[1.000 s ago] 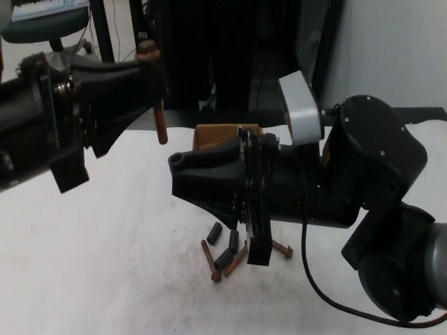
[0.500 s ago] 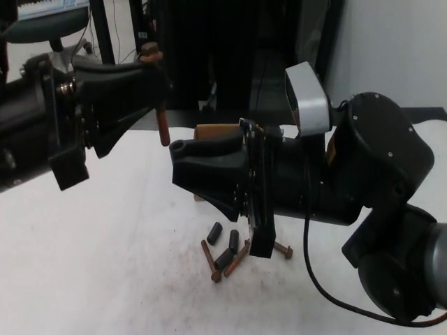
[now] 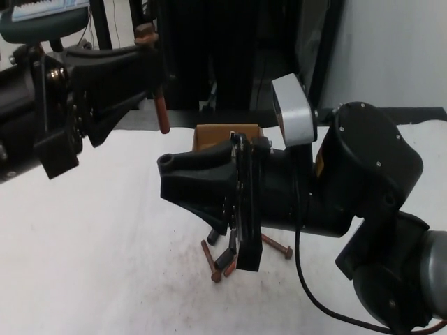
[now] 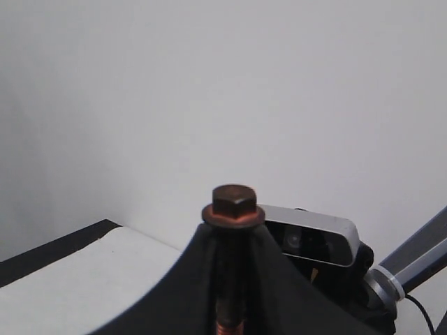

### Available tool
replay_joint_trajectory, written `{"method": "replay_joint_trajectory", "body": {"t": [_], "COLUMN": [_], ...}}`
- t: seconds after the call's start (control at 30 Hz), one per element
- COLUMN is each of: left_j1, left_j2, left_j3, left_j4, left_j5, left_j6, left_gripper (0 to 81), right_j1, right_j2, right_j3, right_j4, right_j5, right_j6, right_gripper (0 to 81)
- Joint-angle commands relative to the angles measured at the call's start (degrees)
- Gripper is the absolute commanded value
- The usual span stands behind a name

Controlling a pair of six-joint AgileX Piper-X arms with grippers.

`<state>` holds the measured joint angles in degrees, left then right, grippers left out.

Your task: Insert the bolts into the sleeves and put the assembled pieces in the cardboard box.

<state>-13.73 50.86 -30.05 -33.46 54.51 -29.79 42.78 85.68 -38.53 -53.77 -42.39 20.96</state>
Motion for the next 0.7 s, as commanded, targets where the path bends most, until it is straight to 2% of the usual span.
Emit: {"method": "replay_joint_trajectory", "body": {"t": [0.0,0.27,0.67], "left_j1": [0.08,0.08,0.08], "left_j2": [-0.03,-0.03,0.31], "left_j3": [-0.13,-0.13,-0.10], "left_j4": [-0.40,1.41,6.26], "left_j5": [1.65,2.25,2.14], "left_j6": [0.19,0.17,5.76], "left_gripper": [0.0,0.0,0.0], "right_j1": [-0.03,-0.31,-1.32], "right_j2": [-0.65,-0.65,-0.65], "right_j3": [-0.04,-0.26,-0.75], "right_j4": [-1.01,-1.81,-2.23], "right_j5": [0.46,1.80,1.80], "right_j6": [0.06,0.06,0.24], "right_gripper": [0.8,0.8,0.8]}}
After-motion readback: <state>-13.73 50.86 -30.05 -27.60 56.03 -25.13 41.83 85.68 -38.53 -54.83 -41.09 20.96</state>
